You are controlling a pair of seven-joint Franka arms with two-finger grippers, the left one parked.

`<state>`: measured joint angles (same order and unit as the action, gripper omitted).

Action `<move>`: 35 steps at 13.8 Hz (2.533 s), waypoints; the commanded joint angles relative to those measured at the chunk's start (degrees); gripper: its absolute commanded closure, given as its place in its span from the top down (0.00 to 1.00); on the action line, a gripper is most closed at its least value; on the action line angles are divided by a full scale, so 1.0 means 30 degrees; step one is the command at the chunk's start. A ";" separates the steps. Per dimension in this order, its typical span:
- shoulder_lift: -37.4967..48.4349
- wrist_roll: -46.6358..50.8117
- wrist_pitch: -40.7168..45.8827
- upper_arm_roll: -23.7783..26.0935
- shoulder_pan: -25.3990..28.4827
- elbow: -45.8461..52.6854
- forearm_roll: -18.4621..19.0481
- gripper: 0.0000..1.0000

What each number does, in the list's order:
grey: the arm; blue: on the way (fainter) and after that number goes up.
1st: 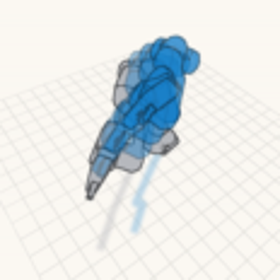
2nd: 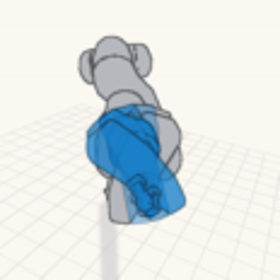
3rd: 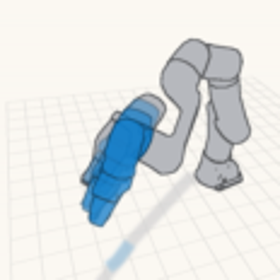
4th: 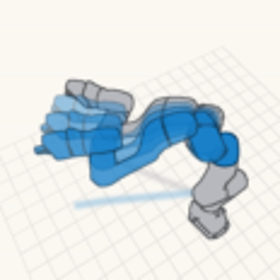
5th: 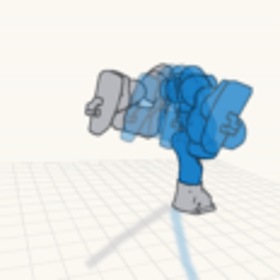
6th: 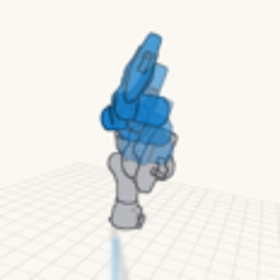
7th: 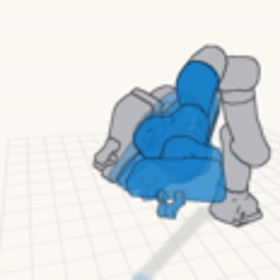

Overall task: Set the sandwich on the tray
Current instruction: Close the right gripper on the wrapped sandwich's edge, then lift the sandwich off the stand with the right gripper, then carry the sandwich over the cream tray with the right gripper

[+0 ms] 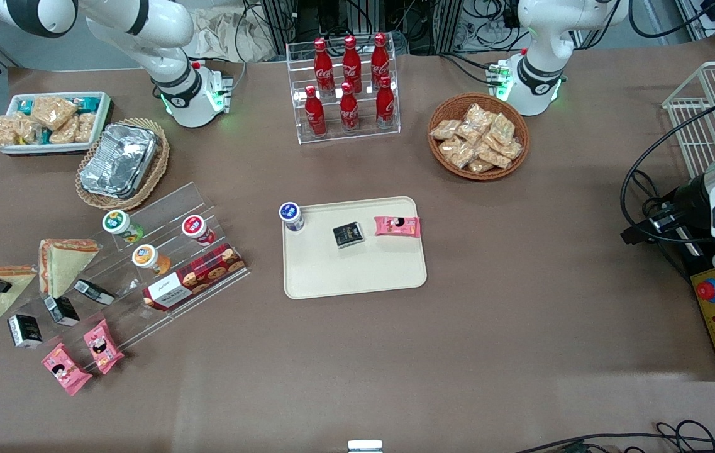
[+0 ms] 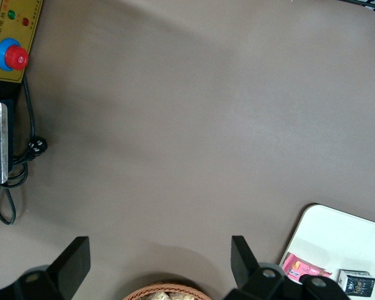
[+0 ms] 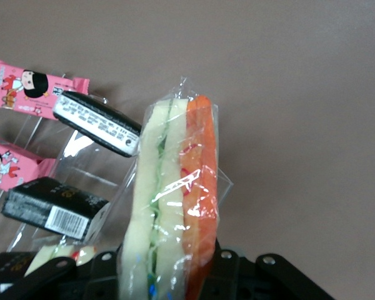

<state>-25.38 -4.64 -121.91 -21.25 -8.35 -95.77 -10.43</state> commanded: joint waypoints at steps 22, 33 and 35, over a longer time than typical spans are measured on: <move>0.3542 2.5319 1.0644 0.0140 1.3498 0.5176 -0.0215 0.00; -0.1848 3.3743 0.2732 0.0111 1.9479 0.4884 -0.2932 0.00; -0.3076 3.4122 0.1446 0.0082 1.9977 0.4883 -0.3904 0.00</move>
<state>-31.65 96.12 -114.29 -20.03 49.93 -81.55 -19.04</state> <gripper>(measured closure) 0.771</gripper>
